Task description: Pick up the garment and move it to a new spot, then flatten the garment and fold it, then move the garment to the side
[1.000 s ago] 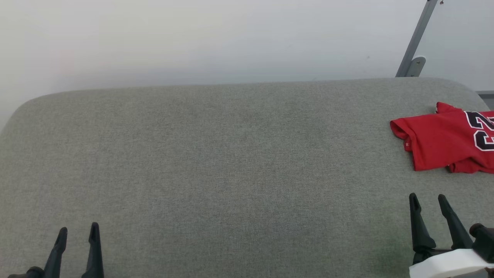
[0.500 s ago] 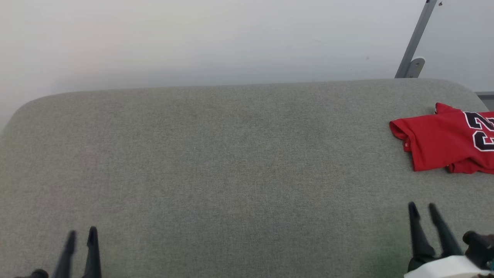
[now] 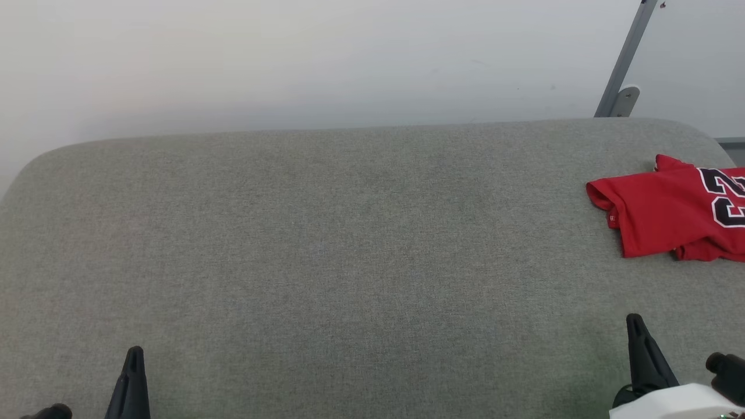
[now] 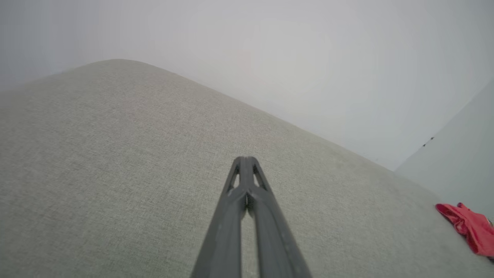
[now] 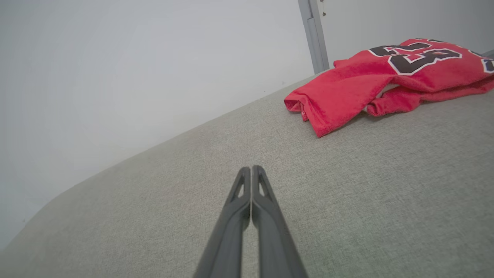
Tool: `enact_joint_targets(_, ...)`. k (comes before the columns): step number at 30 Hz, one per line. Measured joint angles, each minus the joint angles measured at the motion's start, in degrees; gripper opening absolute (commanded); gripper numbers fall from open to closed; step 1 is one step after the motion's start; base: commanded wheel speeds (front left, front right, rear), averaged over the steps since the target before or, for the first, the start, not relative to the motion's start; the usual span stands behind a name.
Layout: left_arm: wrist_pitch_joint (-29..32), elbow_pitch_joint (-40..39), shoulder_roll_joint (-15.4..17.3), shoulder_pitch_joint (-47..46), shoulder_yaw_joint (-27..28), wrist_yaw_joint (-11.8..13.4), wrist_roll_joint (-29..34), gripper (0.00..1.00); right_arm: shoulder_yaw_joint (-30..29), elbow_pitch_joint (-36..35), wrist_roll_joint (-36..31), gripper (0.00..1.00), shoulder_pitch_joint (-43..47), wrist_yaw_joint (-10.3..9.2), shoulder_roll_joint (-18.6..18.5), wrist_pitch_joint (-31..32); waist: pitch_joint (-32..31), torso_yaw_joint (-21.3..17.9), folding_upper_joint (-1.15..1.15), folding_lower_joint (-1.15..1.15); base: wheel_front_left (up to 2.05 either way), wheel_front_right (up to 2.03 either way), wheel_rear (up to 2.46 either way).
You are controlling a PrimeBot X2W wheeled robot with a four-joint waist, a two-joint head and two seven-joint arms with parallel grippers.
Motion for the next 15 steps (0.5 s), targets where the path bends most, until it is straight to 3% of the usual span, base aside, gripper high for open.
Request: enact_joint_targets(15, 3.6, 1.4, -1.3, -3.3, 0.0, 0.0, -12.2, 0.00, -0.4, -0.2, 12.2, 0.00, -1.8, 0.00, 0.9, 3.6, 0.0, -0.1, 0.00, 0.00, 0.00, 0.00, 0.00)
